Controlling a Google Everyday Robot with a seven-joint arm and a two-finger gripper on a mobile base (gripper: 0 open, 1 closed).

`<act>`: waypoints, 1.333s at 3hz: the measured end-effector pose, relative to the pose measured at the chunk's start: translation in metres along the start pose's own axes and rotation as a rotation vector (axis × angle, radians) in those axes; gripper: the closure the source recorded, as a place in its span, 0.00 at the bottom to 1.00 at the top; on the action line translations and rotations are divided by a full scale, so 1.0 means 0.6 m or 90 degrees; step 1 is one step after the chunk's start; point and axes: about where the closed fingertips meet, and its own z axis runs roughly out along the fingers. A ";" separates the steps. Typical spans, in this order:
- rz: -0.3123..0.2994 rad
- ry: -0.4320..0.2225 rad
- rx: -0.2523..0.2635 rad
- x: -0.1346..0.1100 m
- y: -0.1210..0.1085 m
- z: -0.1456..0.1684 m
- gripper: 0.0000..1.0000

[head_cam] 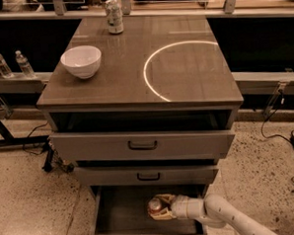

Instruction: Place coke can into bottom drawer

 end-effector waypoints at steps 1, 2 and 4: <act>-0.002 0.018 0.013 0.051 0.009 0.033 1.00; -0.004 0.035 0.025 0.080 0.015 0.054 1.00; 0.015 0.042 0.043 0.099 0.011 0.084 0.51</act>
Offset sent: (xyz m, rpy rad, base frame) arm 0.0014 0.0188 -0.0800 -0.0916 -0.0030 -0.0664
